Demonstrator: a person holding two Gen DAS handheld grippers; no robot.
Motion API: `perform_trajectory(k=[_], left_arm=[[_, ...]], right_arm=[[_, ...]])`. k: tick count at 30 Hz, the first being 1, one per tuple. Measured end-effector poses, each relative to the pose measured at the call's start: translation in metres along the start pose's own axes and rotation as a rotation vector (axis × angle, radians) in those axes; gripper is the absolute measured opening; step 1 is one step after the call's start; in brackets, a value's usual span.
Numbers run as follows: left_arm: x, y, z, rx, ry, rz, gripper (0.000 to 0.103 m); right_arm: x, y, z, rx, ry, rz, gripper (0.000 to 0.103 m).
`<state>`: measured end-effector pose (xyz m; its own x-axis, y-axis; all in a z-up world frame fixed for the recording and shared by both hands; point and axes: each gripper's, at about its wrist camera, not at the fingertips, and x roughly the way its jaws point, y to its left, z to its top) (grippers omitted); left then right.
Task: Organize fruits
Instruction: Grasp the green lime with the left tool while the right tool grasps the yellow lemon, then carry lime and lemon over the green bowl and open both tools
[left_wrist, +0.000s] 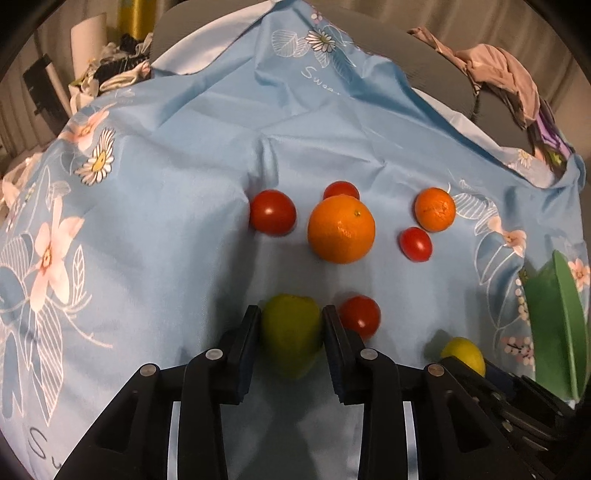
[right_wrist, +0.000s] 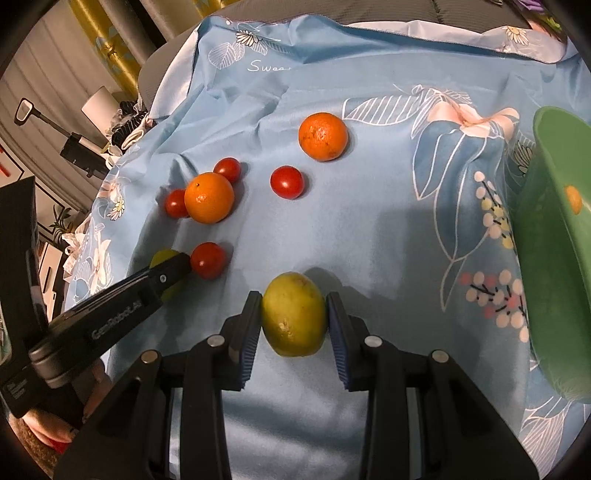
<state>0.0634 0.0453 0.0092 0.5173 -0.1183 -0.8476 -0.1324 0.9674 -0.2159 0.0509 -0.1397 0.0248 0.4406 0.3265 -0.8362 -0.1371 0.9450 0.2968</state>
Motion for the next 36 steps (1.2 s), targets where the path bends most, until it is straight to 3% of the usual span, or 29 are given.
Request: perform_trajectory(k=[10, 18, 27, 36], left_arm=[[-0.068, -0.015, -0.008, 0.032, -0.174, -0.077, 0.033], [-0.109, -0.047, -0.014, 0.101, -0.296, -0.14, 0.032], [-0.114, -0.112, -0.019, 0.209, -0.322, -0.229, 0.033], [-0.094, -0.188, -0.029, 0.315, -0.277, -0.307, 0.033]], right_arm=[[-0.028, 0.002, 0.001, -0.003, -0.087, 0.029, 0.036], [-0.085, -0.01, 0.002, 0.02, -0.249, 0.042, 0.036], [-0.146, -0.067, -0.003, 0.156, -0.42, -0.046, 0.036], [-0.176, -0.134, -0.023, 0.345, -0.493, -0.127, 0.036]])
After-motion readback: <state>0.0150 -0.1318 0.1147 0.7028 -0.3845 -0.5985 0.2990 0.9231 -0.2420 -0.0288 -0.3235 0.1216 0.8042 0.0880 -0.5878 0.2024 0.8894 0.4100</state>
